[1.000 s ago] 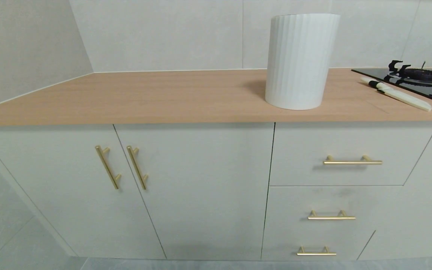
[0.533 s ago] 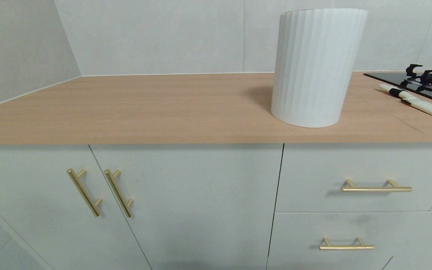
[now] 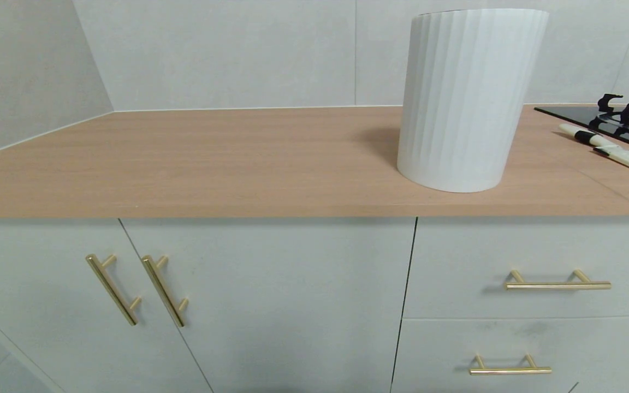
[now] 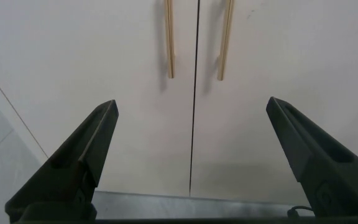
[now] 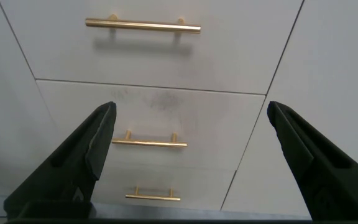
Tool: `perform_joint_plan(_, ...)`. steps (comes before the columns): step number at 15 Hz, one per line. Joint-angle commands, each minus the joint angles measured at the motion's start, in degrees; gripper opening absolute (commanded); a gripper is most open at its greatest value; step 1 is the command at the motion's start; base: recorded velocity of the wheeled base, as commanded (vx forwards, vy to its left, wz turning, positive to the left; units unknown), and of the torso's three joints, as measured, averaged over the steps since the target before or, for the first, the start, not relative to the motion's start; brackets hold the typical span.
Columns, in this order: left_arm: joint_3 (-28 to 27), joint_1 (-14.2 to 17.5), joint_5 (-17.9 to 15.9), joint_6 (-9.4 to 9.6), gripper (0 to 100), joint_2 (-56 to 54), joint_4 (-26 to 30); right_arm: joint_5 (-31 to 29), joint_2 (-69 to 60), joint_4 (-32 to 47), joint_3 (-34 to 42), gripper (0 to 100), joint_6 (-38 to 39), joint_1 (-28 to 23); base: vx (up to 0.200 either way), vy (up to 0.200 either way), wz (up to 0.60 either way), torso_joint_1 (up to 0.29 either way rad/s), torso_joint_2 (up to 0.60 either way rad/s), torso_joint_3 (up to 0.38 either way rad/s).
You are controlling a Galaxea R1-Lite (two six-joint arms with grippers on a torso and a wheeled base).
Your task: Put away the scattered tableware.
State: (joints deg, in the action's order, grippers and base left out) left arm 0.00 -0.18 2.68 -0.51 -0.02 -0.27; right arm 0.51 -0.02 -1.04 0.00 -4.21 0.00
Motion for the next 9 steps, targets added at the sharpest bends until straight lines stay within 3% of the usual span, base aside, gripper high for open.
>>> perform_joint_plan(1, 0.00, 0.01, 0.04, -0.02, 100, 0.02, 0.00, 0.02, 0.11, -0.02, 0.00, 100, -0.01, 0.00, 0.000, -0.200, 0.00, 0.002, 0.01, 0.002)
perform_joint_plan(9, 0.00, 0.01, 0.04, -0.02, 100, 0.02, -0.08, 0.02, 0.11, -0.02, 0.00, 100, -0.01, 0.09, 0.000, -0.200, 0.00, 0.002, 0.00, 0.003)
